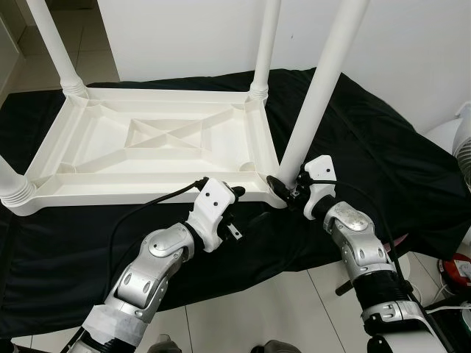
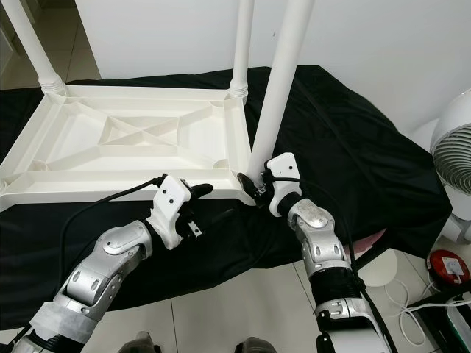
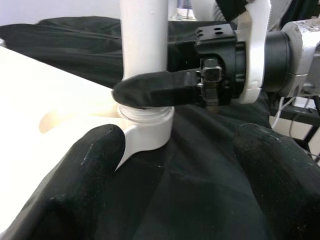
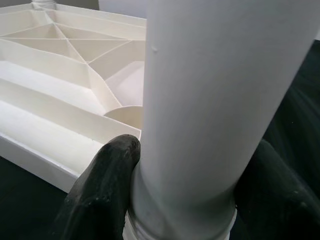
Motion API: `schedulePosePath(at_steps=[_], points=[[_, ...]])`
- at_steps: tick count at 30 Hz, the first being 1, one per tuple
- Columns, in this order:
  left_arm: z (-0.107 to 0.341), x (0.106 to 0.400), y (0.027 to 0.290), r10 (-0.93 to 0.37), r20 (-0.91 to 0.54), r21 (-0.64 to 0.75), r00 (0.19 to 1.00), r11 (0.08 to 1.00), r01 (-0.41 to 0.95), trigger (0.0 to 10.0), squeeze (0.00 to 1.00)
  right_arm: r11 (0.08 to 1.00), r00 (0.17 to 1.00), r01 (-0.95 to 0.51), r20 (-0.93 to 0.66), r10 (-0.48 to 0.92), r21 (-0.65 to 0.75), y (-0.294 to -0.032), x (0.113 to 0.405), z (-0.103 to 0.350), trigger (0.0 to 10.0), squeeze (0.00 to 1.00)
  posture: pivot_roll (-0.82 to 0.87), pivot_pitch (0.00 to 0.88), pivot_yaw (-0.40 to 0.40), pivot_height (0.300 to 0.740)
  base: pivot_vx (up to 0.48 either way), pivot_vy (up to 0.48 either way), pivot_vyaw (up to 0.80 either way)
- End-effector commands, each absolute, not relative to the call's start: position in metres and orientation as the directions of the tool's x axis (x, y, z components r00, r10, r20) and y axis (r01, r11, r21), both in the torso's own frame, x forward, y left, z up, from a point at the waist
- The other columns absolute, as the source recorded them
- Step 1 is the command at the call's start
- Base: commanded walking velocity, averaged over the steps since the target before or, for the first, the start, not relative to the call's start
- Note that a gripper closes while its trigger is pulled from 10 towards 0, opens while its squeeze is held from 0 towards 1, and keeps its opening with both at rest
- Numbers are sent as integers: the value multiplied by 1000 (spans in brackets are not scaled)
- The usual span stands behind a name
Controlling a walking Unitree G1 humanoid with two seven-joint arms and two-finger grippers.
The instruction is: Building children table
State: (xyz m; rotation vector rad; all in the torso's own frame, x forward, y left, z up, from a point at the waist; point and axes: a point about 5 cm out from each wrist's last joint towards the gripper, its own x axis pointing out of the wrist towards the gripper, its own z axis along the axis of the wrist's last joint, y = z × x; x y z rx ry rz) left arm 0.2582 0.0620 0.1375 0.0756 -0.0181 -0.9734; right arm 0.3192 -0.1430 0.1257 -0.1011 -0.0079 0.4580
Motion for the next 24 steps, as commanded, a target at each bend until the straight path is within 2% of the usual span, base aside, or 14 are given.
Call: schedulePosePath(at_steps=[1,2,5,8,12,17,18,19,24], points=[[135,255,60,-846,-27,69,532,530,845,10000,0,919,920,-391,-63,388,-56,-145,317,115,10000,0,33,0,-39,740,0,0,0],[135,255,60,-846,-27,69,532,530,845,10000,0,919,920,-391,-63,388,-56,-145,317,115,10000,0,33,0,-39,740,0,0,0],[135,255,61,-846,-26,67,532,530,846,10000,0,983,982,-183,-52,181,-29,-134,309,115,10000,0,34,0,-42,740,0,0,0],[135,255,60,-847,-25,67,531,529,846,10000,0,993,993,-111,-53,109,-33,-120,303,116,10000,0,29,0,-42,740,0,0,0],[135,255,59,-849,-24,69,527,525,849,10000,0,991,990,-132,-45,131,-14,-100,298,119,10000,0,25,0,-38,740,0,0,0],[135,255,59,-852,-24,70,523,521,851,10000,0,992,991,-127,-47,126,-14,-102,298,120,10000,0,22,0,-39,740,0,0,0],[135,255,58,-852,-24,70,522,520,851,10000,0,993,992,-119,-43,118,-22,-106,299,121,10000,227,21,0,-40,740,0,0,0],[135,255,58,-853,-23,70,522,519,852,10000,0,994,994,-106,-38,105,-24,-111,300,123,10000,1000,21,0,-41,740,0,0,0],[135,255,58,-853,-21,70,522,520,851,10000,0,993,993,-118,-4,118,-25,-121,302,129,10000,1000,23,0,-44,740,0,0,0]])
